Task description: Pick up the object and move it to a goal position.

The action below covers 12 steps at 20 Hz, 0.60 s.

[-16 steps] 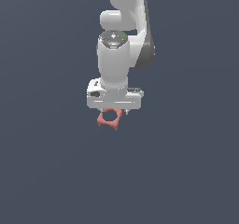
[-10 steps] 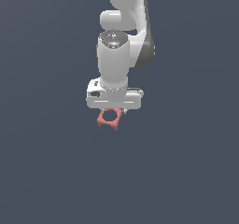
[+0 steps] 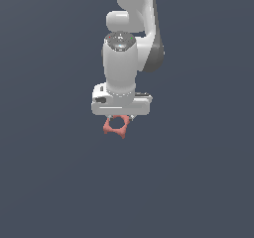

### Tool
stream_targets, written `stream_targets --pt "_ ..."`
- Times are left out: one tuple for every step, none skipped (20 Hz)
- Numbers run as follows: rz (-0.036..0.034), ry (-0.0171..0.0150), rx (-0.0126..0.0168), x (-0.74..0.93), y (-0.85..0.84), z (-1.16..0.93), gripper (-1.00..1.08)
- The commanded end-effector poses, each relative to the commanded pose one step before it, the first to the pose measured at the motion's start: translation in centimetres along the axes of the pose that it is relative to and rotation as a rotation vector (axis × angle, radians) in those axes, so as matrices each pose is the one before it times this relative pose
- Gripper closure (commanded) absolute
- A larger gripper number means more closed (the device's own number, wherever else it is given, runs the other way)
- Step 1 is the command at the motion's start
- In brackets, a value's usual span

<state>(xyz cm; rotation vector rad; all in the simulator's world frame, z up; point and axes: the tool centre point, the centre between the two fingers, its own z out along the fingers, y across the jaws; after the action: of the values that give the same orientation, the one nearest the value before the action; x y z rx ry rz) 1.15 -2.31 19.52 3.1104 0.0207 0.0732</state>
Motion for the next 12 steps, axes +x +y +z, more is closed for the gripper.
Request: stream_targets --pt "-0.0117 -0.0013 0.00036 -0.08 0.208 0.305 -0.6" --pt "-0.00702 -0.00049 0.00031 -0.043 0.112 0.173 -0.6" --pt "-0.00797 -0.00055 0.00036 -0.05 0.127 0.197 -0.6" --pt "-0.00903 -0.00062 0.00041 -0.059 0.141 0.22 -0.6" --pt "-0.01004 -0.00068 0.00047 -0.068 0.156 0.244 -0.6" --pt "-0.01107 -0.00074 0.00055 -0.078 0.17 0.269 -0.6" --pt "-0.01212 -0.00079 0.00063 -0.089 0.185 0.294 -0.6" --pt "-0.01315 -0.00084 0.00071 -0.102 0.199 0.318 -0.6" --pt "-0.01418 -0.00089 0.00081 -0.115 0.213 0.343 -0.6" --pt "-0.01523 -0.00093 0.00091 -0.13 0.226 0.367 -0.6" --pt "-0.01628 -0.00096 0.00102 -0.146 0.237 0.391 -0.6" --pt "-0.01732 -0.00099 0.00113 -0.163 0.248 0.414 -0.6"
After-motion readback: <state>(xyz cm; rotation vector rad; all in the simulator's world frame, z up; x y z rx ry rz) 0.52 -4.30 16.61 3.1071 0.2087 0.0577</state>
